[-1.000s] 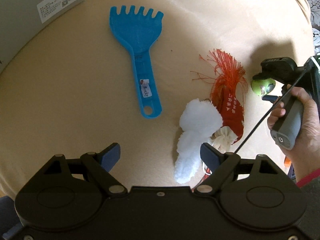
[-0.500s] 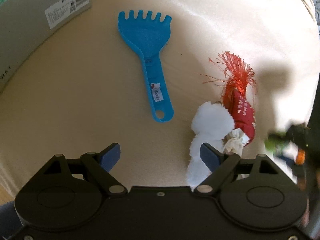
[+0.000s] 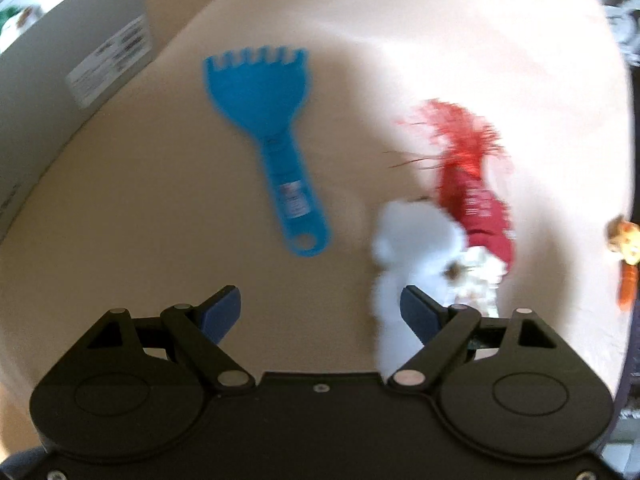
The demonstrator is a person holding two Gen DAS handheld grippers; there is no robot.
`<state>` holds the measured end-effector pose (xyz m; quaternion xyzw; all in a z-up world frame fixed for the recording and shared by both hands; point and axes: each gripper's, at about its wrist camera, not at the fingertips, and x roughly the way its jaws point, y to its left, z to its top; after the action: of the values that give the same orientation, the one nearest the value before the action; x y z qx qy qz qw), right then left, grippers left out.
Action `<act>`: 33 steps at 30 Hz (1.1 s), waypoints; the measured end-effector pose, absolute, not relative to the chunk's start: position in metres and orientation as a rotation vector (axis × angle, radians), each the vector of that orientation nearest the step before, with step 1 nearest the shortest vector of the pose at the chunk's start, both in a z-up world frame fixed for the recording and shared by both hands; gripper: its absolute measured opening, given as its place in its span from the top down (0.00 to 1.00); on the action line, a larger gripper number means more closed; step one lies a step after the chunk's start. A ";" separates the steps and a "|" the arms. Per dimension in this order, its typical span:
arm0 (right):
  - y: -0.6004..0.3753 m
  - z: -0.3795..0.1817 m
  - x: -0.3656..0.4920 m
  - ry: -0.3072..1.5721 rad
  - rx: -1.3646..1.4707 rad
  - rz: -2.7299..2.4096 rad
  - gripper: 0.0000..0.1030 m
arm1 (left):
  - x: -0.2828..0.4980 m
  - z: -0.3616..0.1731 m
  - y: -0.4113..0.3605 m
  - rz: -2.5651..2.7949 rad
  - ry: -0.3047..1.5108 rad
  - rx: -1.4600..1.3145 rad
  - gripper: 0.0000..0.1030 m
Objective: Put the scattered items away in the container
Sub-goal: 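Grasp the green ball with the right tool, then grasp the white teddy bear with the left tool while the right holds the green ball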
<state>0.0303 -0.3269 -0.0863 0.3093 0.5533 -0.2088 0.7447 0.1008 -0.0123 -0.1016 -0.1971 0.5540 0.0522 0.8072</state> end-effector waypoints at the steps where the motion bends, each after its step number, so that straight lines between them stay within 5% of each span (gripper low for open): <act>1: -0.327 -0.089 0.031 1.215 0.681 -0.457 0.52 | 0.101 -0.099 -0.014 0.094 1.163 -0.430 0.19; 6: -0.329 -0.095 0.028 1.186 0.699 -0.462 0.51 | 0.103 -0.085 -0.014 0.016 1.058 -0.490 0.18; 19: -0.334 -0.105 0.021 1.103 0.755 -0.479 0.46 | 0.132 -0.115 -0.058 -0.108 1.146 -0.301 0.18; 33: -0.332 -0.116 0.043 1.116 0.702 -0.427 0.07 | 0.147 -0.142 -0.060 -0.091 1.281 -0.272 0.11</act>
<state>0.0434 -0.3319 -0.1158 0.3234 0.5145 -0.1970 0.7693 0.1467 -0.0604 -0.1421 -0.1263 0.5953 -0.0421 0.7924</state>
